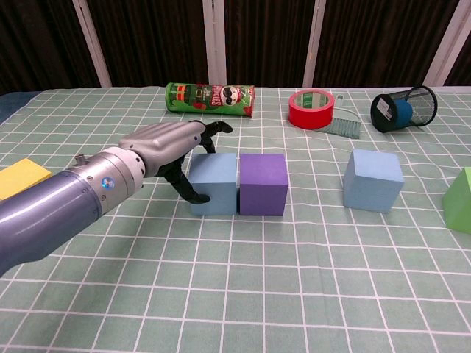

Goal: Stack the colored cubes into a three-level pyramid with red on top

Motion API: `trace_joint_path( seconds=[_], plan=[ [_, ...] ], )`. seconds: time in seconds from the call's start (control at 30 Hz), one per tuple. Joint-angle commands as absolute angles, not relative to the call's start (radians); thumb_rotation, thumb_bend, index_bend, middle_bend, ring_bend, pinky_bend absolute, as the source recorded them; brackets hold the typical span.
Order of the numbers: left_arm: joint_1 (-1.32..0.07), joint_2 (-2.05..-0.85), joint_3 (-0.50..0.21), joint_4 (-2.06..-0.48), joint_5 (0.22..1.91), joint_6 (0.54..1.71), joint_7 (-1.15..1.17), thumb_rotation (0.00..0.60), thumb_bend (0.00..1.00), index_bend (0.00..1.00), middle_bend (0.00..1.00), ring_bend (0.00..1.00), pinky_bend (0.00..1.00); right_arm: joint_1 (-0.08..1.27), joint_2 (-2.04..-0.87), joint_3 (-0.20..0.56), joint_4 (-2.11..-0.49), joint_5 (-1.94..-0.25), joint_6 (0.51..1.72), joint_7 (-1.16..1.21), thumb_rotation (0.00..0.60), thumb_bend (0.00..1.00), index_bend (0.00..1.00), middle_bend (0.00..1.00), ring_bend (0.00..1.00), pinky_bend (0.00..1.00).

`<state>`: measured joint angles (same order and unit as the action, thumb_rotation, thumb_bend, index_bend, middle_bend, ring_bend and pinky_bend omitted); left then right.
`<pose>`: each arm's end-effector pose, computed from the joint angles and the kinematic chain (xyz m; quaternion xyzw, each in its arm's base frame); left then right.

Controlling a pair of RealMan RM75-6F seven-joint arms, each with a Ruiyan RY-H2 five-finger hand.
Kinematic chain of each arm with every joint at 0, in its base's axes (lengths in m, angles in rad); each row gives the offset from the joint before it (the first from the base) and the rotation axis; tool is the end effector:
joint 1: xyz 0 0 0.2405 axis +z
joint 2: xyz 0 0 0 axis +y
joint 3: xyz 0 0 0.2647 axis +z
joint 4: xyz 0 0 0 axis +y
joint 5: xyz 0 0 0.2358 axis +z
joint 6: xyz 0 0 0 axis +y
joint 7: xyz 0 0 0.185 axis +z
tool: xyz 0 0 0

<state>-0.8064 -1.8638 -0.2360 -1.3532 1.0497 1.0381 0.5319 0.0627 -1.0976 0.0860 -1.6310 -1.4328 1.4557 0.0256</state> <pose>-0.0727 0.3729 -0.1317 -0.7384 -0.3675 -0.3948 0.4046 -0.3409 -0.2253 0.1506 0.5623 -0.4138 0.3829 0.6050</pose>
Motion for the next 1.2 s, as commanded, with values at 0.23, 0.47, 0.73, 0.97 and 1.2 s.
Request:
trace_joint_path(
  seconds=[0.23, 0.47, 0.73, 0.97, 1.2],
  plan=[
    [-0.818, -1.878, -0.236, -1.328, 1.064, 1.017, 0.493, 0.600, 0.31, 0.01, 0.34, 0.00, 0.02, 0.064, -1.098, 0.088, -1.630, -1.429, 1.454, 0.028, 0.600, 0.30, 0.00, 0.00, 0.00, 0.00],
    [-0.819, -1.881, -0.228, -1.331, 1.084, 1.016, 0.471, 0.600, 0.31, 0.01, 0.34, 0.00, 0.02, 0.063, -1.097, 0.088, -1.632, -1.430, 1.455, 0.028, 0.600, 0.30, 0.00, 0.00, 0.00, 0.00],
    [-0.819, -1.882, -0.225, -1.329, 1.087, 1.011, 0.461, 0.600, 0.31, 0.01, 0.34, 0.00, 0.02, 0.062, -1.098, 0.089, -1.632, -1.430, 1.458, 0.028, 0.600, 0.30, 0.00, 0.00, 0.00, 0.00],
    [-0.811, -1.880, -0.219, -1.336, 1.086, 1.017, 0.458, 0.600, 0.31, 0.01, 0.34, 0.00, 0.02, 0.062, -1.097, 0.089, -1.632, -1.430, 1.458, 0.028, 0.600, 0.30, 0.00, 0.00, 0.00, 0.00],
    [-0.807, -1.879, -0.221, -1.346, 1.093, 1.025, 0.448, 0.600, 0.31, 0.01, 0.34, 0.00, 0.02, 0.061, -1.097, 0.090, -1.633, -1.430, 1.460, 0.031, 0.600, 0.30, 0.00, 0.00, 0.00, 0.00]
  ],
)
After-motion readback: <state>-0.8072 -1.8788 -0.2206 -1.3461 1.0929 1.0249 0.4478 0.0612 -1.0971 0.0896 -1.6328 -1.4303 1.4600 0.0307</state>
